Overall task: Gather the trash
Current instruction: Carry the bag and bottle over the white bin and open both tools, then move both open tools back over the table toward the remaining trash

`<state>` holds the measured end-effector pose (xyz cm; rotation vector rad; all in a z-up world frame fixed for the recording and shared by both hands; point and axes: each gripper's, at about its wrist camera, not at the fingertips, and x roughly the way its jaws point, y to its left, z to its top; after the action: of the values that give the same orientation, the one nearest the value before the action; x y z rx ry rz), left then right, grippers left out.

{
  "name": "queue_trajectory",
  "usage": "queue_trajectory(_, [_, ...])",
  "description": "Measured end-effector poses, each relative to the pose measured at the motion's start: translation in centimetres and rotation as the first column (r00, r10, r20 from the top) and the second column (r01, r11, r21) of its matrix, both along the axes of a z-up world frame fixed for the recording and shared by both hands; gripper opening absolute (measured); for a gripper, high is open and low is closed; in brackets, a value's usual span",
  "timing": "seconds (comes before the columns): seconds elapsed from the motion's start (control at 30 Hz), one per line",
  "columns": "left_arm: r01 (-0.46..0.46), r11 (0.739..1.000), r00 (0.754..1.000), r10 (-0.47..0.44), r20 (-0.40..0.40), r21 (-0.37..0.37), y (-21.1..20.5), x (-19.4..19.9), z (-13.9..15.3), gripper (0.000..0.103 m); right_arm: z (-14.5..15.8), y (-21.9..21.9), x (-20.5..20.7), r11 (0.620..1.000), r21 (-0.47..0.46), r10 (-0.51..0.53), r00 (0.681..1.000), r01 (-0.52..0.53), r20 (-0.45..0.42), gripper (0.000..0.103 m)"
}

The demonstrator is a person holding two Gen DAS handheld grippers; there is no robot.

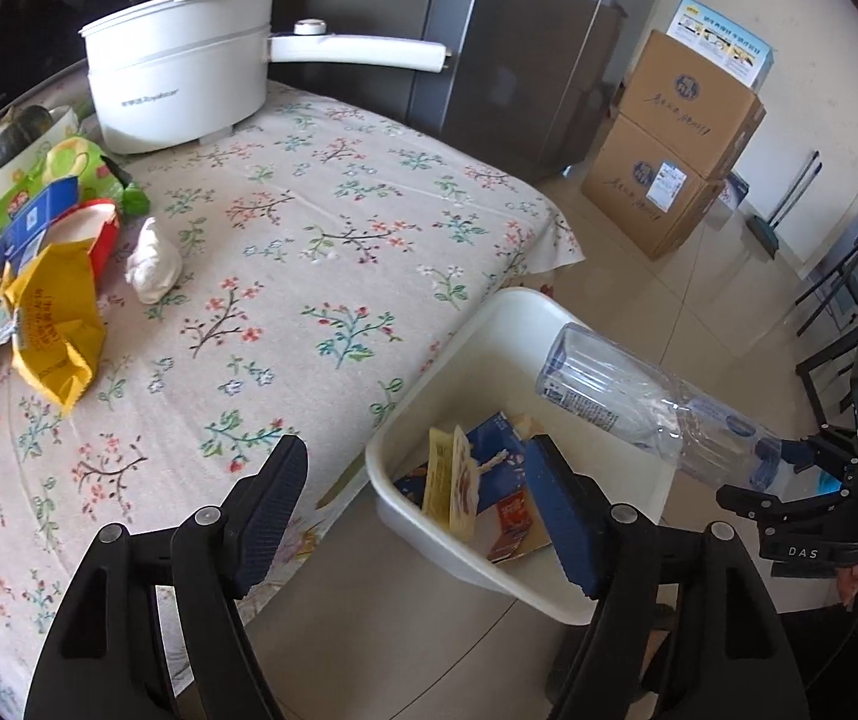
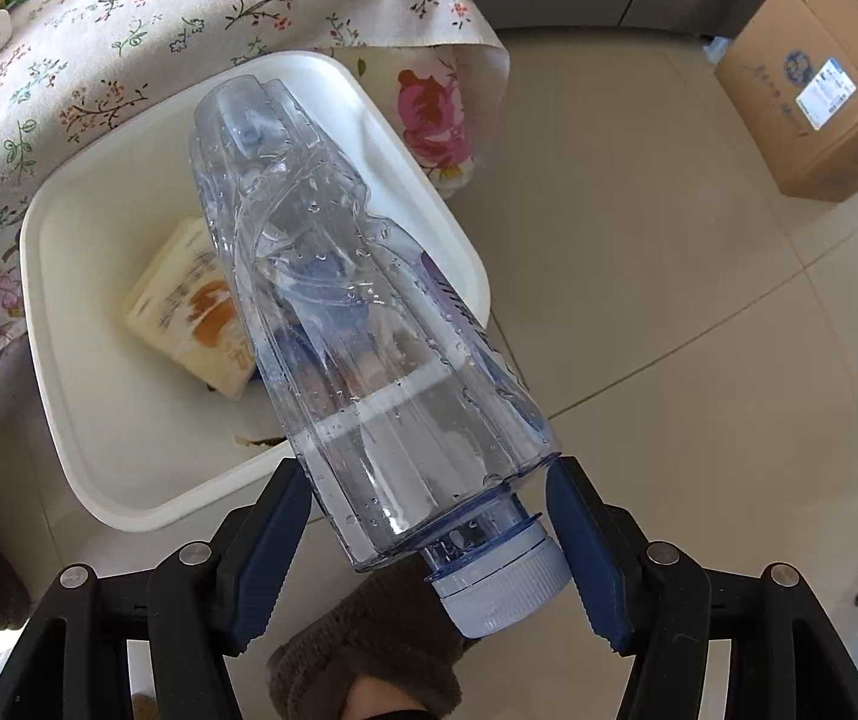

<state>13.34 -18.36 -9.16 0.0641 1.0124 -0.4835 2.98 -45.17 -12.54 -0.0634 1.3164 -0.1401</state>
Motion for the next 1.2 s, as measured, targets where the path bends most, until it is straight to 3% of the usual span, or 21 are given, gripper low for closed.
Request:
queue_trajectory(0.2, [-0.043,0.999,0.999,0.043,0.01,0.022,2.8,-0.2,1.4,0.089,-0.1,1.0,1.0,1.0,-0.005,0.016,1.0,-0.017,-0.016,0.07])
queue_trajectory(0.7, [-0.167,0.986,0.986,0.167,0.002,-0.025,11.8,-0.4,3.6,0.098,1.4,4.8,3.6,0.996,0.064,0.061,0.998,-0.061,0.005,0.076])
queue_trajectory(1.0, [-0.284,0.959,0.959,0.284,0.003,-0.013,18.4,-0.5,3.1,0.102,2.4,9.0,6.1,0.99,0.067,0.124,0.992,-0.125,0.026,0.076])
queue_trajectory(1.2, [-0.376,0.927,0.927,0.376,0.001,-0.015,23.4,-0.6,3.0,0.102,3.6,12.7,8.1,0.982,0.072,0.172,0.984,-0.175,0.052,0.076])
